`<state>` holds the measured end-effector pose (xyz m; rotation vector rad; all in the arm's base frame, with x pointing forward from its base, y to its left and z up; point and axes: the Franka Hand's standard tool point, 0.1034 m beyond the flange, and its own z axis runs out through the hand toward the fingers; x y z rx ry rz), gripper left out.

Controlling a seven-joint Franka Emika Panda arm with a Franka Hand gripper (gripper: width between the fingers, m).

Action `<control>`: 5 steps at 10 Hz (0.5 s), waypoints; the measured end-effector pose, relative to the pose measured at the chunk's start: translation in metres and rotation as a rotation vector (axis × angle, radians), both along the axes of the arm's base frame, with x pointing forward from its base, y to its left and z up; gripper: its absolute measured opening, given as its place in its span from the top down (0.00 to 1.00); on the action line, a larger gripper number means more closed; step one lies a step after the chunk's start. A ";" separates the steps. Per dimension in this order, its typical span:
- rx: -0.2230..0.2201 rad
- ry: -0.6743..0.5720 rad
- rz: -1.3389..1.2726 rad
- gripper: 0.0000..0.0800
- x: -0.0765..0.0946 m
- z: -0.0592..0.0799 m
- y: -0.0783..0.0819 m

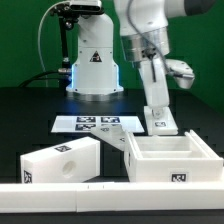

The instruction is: Assemble cabinet

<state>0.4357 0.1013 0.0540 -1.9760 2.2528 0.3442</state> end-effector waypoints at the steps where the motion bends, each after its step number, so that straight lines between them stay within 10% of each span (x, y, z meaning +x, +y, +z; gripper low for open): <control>1: -0.002 0.024 0.026 0.92 0.002 0.003 0.004; 5: -0.012 0.053 0.024 0.92 -0.006 0.000 0.013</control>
Offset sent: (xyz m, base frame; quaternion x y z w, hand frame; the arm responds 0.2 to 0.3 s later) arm -0.0141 0.0010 0.0004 -0.0087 0.0354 -0.0091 0.9993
